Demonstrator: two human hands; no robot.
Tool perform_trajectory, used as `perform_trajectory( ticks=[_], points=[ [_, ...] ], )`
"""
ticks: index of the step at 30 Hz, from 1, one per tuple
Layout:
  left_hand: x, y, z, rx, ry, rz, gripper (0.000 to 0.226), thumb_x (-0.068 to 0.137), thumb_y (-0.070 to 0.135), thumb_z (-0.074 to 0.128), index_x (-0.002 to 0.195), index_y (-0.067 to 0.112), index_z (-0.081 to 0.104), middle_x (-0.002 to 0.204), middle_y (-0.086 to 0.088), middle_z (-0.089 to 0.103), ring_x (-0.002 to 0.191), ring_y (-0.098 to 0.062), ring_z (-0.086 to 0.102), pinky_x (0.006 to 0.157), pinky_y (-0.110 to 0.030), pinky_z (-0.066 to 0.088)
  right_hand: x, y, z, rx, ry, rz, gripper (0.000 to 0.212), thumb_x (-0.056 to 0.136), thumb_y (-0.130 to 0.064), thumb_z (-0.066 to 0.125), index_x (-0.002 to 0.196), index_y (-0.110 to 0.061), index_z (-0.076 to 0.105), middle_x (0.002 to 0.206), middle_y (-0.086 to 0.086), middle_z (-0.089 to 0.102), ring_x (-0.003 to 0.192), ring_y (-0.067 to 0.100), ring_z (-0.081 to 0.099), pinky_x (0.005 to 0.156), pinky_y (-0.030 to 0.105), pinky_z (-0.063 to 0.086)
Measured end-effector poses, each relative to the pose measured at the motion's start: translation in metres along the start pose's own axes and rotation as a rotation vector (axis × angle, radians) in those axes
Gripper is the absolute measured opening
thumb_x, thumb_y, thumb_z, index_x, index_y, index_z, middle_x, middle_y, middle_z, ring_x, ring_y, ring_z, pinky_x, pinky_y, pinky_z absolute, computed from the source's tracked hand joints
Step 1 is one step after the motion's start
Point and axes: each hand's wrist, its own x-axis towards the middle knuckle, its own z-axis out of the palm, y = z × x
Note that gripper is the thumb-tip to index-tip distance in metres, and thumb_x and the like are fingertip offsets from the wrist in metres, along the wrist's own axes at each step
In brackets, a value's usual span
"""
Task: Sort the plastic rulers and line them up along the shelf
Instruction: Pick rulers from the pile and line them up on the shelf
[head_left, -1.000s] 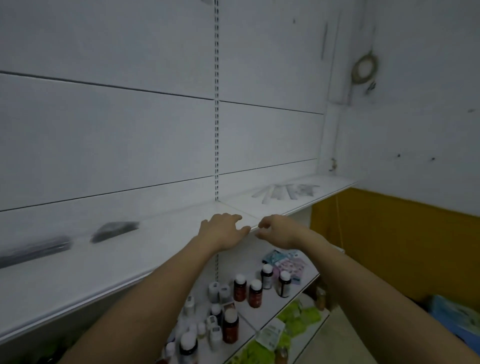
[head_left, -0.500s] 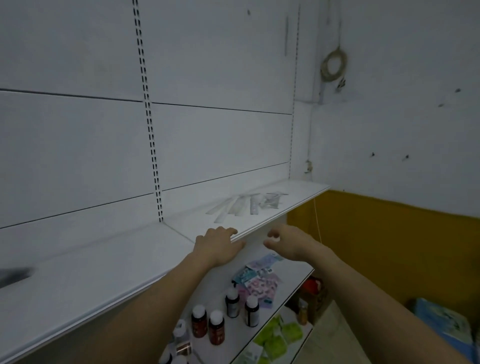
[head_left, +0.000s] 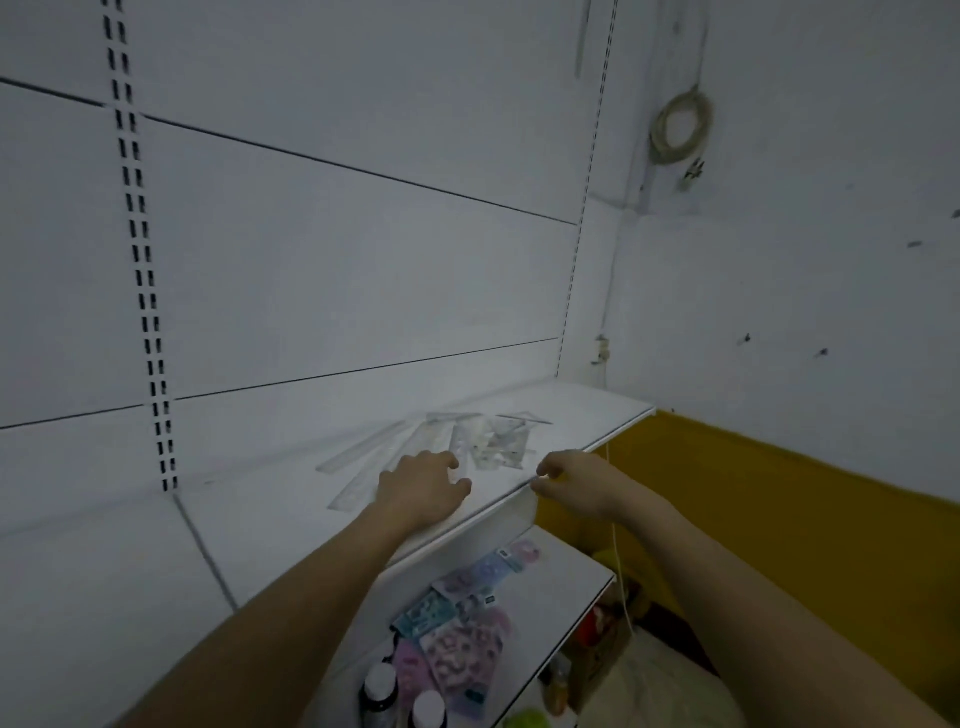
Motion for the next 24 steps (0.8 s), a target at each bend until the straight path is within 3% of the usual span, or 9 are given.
perform_trajectory(
  ticks=[6,10,16,20,24],
  points=[
    [0.071,-0.006,0.006,-0.066,0.068,-0.093,0.043,0.091,0.047,0.048,0.131,0.031,0.05,0.138,0.0,0.051,0.126,-0.023,0.046,0.103,-0.039,0.038,0.086,0.015,0.001,0.02,-0.034,-0.096,0.039,0.096,-0.041,0.051,0.124,-0.015,0.059,0.128,0.005,0.058,0.112,0.021,0.055,0.097,0.036,0.045],
    [0.108,-0.021,0.003,-0.171,0.131,-0.178,0.037,0.089,0.041,0.055,0.124,0.029,0.056,0.129,-0.001,0.056,0.114,-0.022,0.054,0.096,-0.034,0.045,0.15,0.017,0.009,0.052,-0.042,-0.206,0.039,0.096,-0.041,0.053,0.126,-0.016,0.057,0.128,0.004,0.057,0.11,0.02,0.055,0.089,0.03,0.043],
    [0.152,-0.054,-0.019,-0.173,0.25,-0.367,0.031,0.09,0.03,0.06,0.12,0.021,0.062,0.119,-0.004,0.063,0.106,-0.022,0.059,0.092,-0.032,0.048,0.251,-0.001,0.026,0.066,-0.12,-0.407,0.044,0.094,-0.042,0.056,0.13,-0.016,0.054,0.132,0.006,0.054,0.117,0.022,0.052,0.098,0.035,0.044],
    [0.165,-0.067,-0.02,-0.072,0.117,-0.512,0.031,0.088,0.021,0.061,0.118,0.012,0.065,0.122,-0.007,0.063,0.107,-0.025,0.059,0.093,-0.032,0.048,0.308,-0.012,0.04,-0.079,-0.256,-0.48,0.057,0.093,-0.047,0.054,0.134,-0.009,0.048,0.137,0.011,0.049,0.12,0.028,0.049,0.097,0.036,0.043],
    [0.163,-0.07,-0.01,0.031,0.105,-0.591,0.04,0.089,0.018,0.055,0.129,0.018,0.059,0.129,-0.003,0.059,0.113,-0.022,0.057,0.096,-0.031,0.047,0.35,-0.026,0.045,-0.237,-0.363,-0.537,0.071,0.088,-0.055,0.059,0.135,-0.004,0.045,0.138,0.014,0.047,0.121,0.03,0.048,0.094,0.033,0.041]
  ],
)
